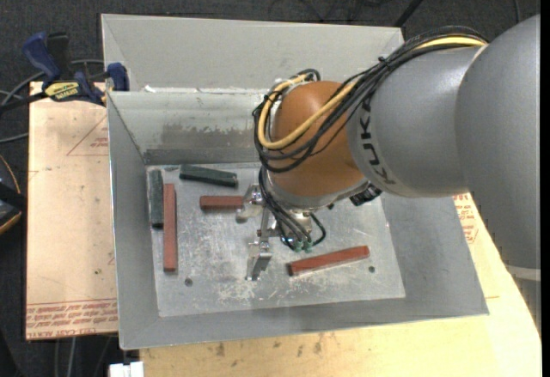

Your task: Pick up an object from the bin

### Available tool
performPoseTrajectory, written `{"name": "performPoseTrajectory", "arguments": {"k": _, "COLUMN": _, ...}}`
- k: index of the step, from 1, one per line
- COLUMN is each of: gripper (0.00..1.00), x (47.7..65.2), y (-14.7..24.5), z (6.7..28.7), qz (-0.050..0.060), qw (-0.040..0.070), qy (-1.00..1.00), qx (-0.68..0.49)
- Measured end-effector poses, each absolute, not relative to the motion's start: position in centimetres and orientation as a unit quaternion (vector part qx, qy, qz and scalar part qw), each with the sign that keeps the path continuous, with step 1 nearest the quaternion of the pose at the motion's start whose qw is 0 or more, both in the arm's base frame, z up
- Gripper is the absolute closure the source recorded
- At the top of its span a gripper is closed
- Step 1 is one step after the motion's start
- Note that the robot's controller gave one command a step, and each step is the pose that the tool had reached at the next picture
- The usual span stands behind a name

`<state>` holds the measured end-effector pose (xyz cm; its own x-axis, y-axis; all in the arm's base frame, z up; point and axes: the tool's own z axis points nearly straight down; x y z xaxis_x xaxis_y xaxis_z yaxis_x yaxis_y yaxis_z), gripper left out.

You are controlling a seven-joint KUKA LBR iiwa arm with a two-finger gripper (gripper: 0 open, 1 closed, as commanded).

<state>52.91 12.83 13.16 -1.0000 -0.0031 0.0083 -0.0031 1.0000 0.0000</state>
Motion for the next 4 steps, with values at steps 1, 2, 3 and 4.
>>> {"name": "performPoseTrajectory", "arguments": {"k": 1, "gripper": 0.0, "x": 53.1, "y": 12.8, "z": 13.6, "qz": -0.001, "qw": 0.0, "qy": -1.0, "qx": 0.0}}
{"name": "performPoseTrajectory", "arguments": {"k": 2, "gripper": 0.0, "x": 55.2, "y": 9.1, "z": 10.1, "qz": -0.002, "qw": -0.002, "qy": -0.999, "qx": -0.033}}
{"name": "performPoseTrajectory", "arguments": {"k": 3, "gripper": 0.0, "x": 55.7, "y": 5.9, "z": 8.9, "qz": -0.001, "qw": 0.002, "qy": -0.997, "qx": -0.08}}
{"name": "performPoseTrajectory", "arguments": {"k": 4, "gripper": 0.0, "x": 54.1, "y": 4.5, "z": 9.9, "qz": 0.0, "qw": -0.001, "qy": -0.999, "qx": -0.032}}
